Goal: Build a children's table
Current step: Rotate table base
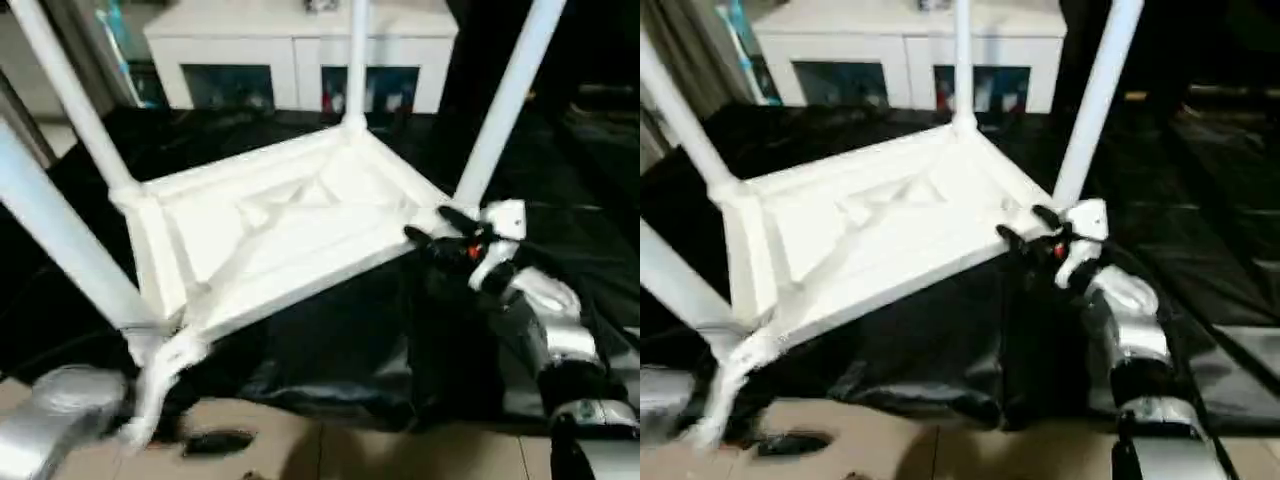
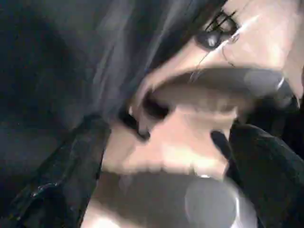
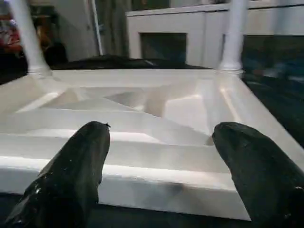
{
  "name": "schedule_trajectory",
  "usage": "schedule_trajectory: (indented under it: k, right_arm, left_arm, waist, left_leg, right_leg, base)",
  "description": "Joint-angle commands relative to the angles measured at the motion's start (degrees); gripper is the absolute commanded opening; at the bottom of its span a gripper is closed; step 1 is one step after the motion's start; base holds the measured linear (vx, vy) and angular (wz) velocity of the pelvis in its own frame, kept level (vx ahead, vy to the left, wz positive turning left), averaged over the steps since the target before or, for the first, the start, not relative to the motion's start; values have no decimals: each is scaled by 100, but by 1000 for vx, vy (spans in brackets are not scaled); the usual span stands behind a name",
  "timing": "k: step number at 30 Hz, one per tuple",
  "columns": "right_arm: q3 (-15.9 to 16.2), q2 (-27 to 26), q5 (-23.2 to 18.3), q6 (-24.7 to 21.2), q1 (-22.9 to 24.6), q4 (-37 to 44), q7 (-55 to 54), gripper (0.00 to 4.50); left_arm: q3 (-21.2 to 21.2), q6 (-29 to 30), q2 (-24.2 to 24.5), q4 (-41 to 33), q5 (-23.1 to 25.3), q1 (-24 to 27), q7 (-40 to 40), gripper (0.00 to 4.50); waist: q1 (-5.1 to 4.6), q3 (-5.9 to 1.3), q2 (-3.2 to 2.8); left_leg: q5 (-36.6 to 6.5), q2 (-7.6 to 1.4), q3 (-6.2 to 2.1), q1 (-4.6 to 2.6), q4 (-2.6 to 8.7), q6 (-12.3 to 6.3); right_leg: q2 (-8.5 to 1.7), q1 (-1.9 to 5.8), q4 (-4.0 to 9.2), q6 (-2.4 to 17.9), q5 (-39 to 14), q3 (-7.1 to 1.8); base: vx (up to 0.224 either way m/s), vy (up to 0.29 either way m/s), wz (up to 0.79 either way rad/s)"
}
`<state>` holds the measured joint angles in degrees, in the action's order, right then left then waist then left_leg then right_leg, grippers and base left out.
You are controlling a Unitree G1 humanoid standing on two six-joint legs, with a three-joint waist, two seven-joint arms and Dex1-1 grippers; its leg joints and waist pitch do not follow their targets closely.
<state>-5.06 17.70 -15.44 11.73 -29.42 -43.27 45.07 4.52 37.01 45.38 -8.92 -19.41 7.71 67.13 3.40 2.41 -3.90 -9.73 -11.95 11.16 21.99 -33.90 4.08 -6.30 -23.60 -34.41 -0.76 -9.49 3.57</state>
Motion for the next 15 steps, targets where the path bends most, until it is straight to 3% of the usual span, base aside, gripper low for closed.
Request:
schedule_trajectory:
  k: [1,5,8,10,13,14,15]
  right_arm:
    - [36,-23,80,-5,94,83,-29,393]
    - [60,-30,35,-168,242,297,-52,393]
    - [89,-30,59,-220,302,349,-44,393]
    - [87,-35,87,-214,289,309,-73,393]
    - [68,-51,214,-164,234,167,-266,393]
    - [71,-41,285,-128,212,97,-372,393]
    - [84,-26,356,-101,202,52,-478,393]
  left_arm:
    - [-328,-82,228,303,29,193,66,447]
    - [-907,-159,680,509,-20,745,211,447]
    - [-1334,-167,942,580,-92,1044,356,447]
    - [-1580,-210,1052,711,-133,1101,423,447]
    - [-2284,-455,1279,1238,-325,1105,601,447]
    - [-2542,-582,1312,1478,-408,1009,631,447]
    - [-2781,-677,1320,1657,-517,931,653,447]
  waist:
    - [-9,-291,-33]
    - [-16,-280,-47]
    - [-13,-255,-6]
    - [2,-251,-17]
    - [-8,-243,-31]
    - [2,-237,-10]
    - [4,-246,-26]
  left_leg:
    - [-2422,-54,-48,-140,472,-144]
    - [-2629,-69,-80,-154,508,-73]
    - [-2774,-73,-88,-159,531,-63]
    - [-2842,-77,-87,-198,526,-40]
    - [-2919,-64,-100,-180,544,16]
    - [-2944,-55,-93,-202,538,27]
    - [-2968,-55,-95,-222,535,59]
  right_leg:
    - [-64,164,443,1153,-2225,-108]
    - [-74,147,464,1095,-2323,-125]
    - [-76,129,488,1004,-2595,-131]
    - [-87,90,511,980,-2713,-147]
    - [-78,97,508,920,-2791,-140]
    - [-77,71,527,908,-2827,-144]
    - [-79,70,518,938,-2786,-151]
  base:
    - [0,0,0]
    - [0,0,0]
    - [0,0,0]
    - [0,0,0]
    - [0,0,0]
    - [0,0,0]
    - [0,0,0]
